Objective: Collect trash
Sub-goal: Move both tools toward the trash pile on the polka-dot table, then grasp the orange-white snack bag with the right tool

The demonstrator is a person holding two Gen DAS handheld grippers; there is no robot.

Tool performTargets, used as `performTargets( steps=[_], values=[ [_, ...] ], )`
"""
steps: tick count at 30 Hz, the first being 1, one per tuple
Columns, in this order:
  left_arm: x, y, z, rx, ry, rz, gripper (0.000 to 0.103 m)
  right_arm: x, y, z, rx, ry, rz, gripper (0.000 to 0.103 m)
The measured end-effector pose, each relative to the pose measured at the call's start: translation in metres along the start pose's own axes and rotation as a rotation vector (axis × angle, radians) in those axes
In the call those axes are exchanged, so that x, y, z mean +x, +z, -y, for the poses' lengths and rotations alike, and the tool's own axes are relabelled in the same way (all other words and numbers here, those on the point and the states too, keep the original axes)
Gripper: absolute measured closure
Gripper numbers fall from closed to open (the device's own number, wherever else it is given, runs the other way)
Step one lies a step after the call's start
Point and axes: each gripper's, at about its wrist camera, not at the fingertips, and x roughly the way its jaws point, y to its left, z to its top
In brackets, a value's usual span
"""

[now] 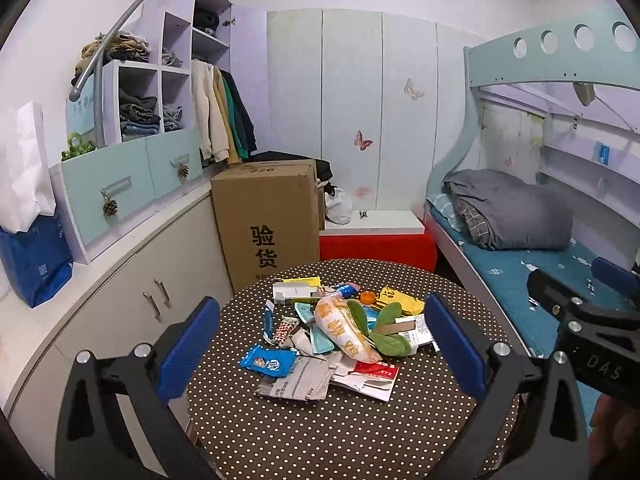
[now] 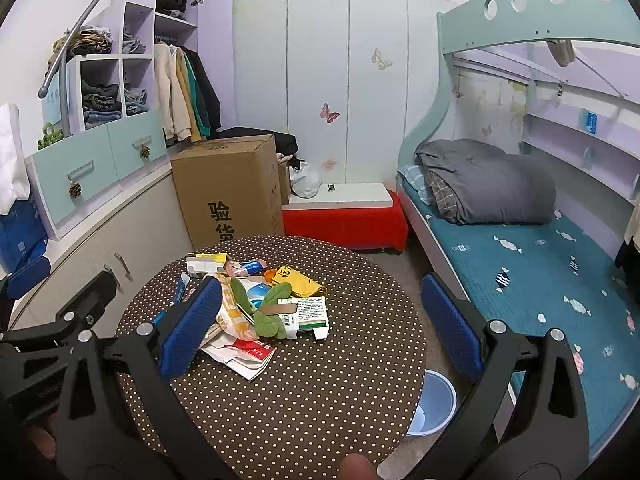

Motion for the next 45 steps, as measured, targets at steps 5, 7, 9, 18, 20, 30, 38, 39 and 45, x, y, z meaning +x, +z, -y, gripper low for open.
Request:
performTargets(
  steps=[5, 7, 9, 18, 20, 30, 38, 39, 45],
  values=[
    [0.003, 0.001, 0.000, -0.002, -0.001, -0.006, 0.004, 0.002, 0.000, 0.000, 0.000, 0.001, -0.005, 0.006],
    [0.004, 0.001, 0.000, -0.004, 0.001, -0.008, 0.004, 0.003, 0.000, 0.000, -0.001, 0.000, -0.007, 0.006],
    [0.006, 0.001, 0.000, -0.006, -0.002, -0.012, 0.004, 0.004, 0.001, -0.001, -0.004, -0.001, -0.009, 0.006],
    [0.015, -0.001, -0.008, -0.013, 0.004, -0.023, 0.004, 0.010, 0.001, -0.004, -0.013, 0.001, -0.022, 0.006],
    [0.018, -0.003, -0.010, -0.017, 0.006, -0.030, 0.004, 0.013, 0.000, -0.005, -0.015, 0.003, -0.027, 0.006],
    [0.057, -0.037, -0.040, -0.048, 0.043, -0.141, 0.004, 0.063, -0.027, -0.009, -0.049, 0.010, -0.160, 0.006],
    [0.102, -0.087, -0.070, -0.053, 0.067, -0.297, 0.004, 0.135, -0.069, -0.031, -0.093, 0.114, -0.328, 0.006],
    [0.106, -0.095, -0.074, -0.054, 0.070, -0.309, 0.004, 0.145, -0.069, -0.041, -0.114, 0.142, -0.335, 0.006],
    [0.118, -0.105, -0.087, -0.053, 0.078, -0.332, 0.004, 0.198, -0.064, -0.085, -0.182, 0.230, -0.366, 0.024]
  ],
)
